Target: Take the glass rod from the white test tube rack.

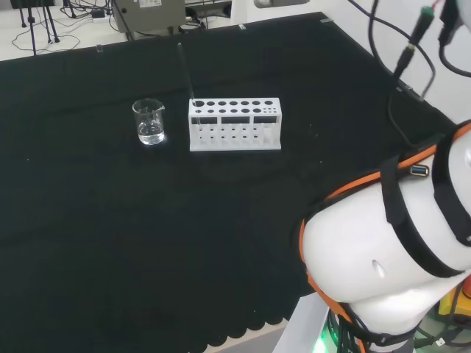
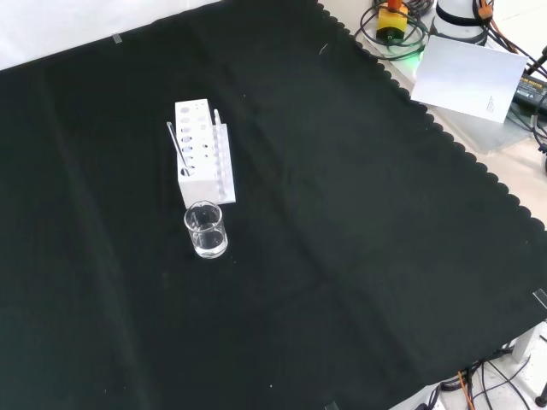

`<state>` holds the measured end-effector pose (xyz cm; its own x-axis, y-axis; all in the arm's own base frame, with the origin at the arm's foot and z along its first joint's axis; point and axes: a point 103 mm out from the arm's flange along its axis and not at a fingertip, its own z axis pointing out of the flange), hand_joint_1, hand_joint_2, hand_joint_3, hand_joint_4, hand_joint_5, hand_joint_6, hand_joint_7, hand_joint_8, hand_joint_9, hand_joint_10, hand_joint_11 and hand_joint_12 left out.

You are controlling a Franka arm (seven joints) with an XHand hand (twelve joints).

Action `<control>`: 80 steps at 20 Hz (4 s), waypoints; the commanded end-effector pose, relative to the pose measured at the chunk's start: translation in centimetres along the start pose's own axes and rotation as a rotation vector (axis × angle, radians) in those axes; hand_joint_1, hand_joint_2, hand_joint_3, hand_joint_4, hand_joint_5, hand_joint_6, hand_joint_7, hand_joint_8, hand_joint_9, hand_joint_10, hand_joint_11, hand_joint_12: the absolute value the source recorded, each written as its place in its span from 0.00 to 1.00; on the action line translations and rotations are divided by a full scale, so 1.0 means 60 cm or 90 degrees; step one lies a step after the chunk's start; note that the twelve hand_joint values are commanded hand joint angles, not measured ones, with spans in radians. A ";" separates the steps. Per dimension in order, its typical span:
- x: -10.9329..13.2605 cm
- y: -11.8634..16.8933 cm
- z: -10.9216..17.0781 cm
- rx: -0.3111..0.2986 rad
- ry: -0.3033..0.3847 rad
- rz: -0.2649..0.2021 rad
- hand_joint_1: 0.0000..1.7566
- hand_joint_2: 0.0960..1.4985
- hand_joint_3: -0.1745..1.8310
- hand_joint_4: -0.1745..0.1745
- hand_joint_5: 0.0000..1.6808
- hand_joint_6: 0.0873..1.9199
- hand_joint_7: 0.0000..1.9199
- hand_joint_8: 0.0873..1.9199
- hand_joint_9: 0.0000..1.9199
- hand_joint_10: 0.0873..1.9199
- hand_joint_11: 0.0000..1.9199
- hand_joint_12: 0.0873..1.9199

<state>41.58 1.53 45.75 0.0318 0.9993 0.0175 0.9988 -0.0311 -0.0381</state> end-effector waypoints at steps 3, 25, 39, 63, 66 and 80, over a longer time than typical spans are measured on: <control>0.034 0.125 0.024 -0.002 0.013 -0.042 0.33 0.57 0.35 0.04 0.17 0.00 0.14 0.46 0.23 0.46 0.03 0.73; 0.054 0.311 0.151 0.079 -0.004 -0.077 0.33 0.58 0.34 0.02 0.24 0.09 0.24 0.47 0.32 0.46 0.10 0.72; 0.104 0.364 0.206 0.110 0.007 -0.104 0.33 0.59 0.35 0.00 0.16 0.27 0.29 0.48 0.38 0.49 0.14 0.72; 0.060 0.365 0.293 0.168 0.008 -0.072 0.34 0.60 0.35 0.00 0.18 0.39 0.34 0.52 0.46 0.57 0.19 0.71; 0.053 0.364 0.303 0.173 0.005 -0.066 0.34 0.60 0.35 0.00 0.19 0.41 0.35 0.52 0.47 0.58 0.20 0.71; 0.052 0.360 0.326 0.166 -0.014 -0.066 0.40 0.60 0.36 0.00 0.28 0.46 0.47 0.57 0.60 0.64 0.28 0.69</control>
<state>62.56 4.27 25.50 -0.0682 0.9974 0.0233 0.9492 0.0720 -0.3063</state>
